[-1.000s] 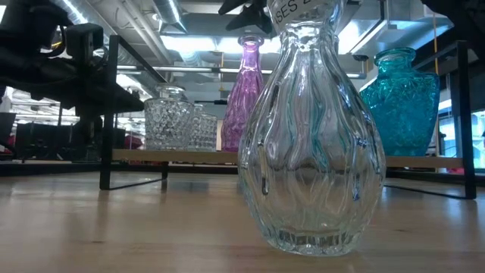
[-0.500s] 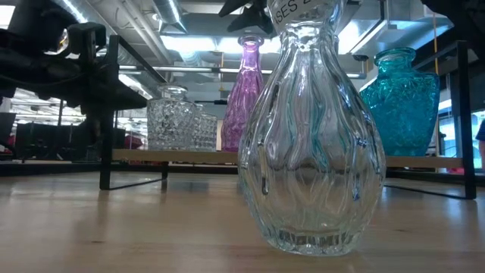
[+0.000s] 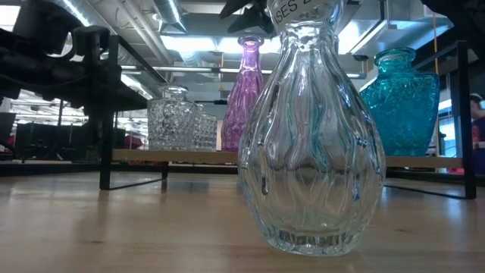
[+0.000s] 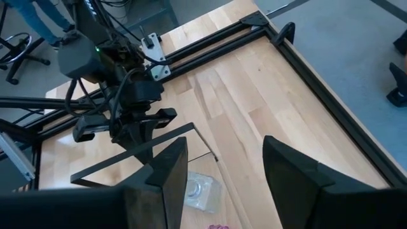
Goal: Sort vases onto shelf
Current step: Put the transparent vase aligned with the other transparent vase on the shelf
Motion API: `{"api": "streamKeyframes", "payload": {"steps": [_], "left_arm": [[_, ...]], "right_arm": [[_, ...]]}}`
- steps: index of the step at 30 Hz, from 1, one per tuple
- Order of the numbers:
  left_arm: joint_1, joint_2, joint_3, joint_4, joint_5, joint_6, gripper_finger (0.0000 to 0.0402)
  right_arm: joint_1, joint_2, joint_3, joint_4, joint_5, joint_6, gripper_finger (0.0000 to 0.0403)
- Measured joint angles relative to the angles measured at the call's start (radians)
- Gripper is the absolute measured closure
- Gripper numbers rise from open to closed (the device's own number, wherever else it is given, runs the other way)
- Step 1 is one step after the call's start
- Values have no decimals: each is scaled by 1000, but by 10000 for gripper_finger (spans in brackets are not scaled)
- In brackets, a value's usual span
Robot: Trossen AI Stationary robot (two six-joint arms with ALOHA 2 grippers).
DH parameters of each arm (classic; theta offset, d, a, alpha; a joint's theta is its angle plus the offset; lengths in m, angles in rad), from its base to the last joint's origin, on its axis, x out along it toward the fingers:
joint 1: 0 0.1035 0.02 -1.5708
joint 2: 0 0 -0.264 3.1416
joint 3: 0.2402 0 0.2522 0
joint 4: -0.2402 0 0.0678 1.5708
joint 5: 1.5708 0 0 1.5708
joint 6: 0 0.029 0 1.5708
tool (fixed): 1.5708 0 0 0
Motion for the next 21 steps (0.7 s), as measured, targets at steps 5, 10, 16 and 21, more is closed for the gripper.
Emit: {"api": "streamKeyframes", "payload": {"steps": [5, 10, 16, 21], "left_arm": [[20, 0, 0, 12, 28, -4, 401], [26, 14, 10, -7, 66, -1, 401], [27, 66, 10, -8, 64, -1, 401], [27, 120, 10, 75, 60, -1, 401]], "right_arm": [[0, 0, 0, 1, 17, 0, 226], [0, 0, 0, 6, 17, 0, 226], [0, 0, 0, 8, 21, 0, 226], [0, 0, 0, 8, 23, 0, 226]]}}
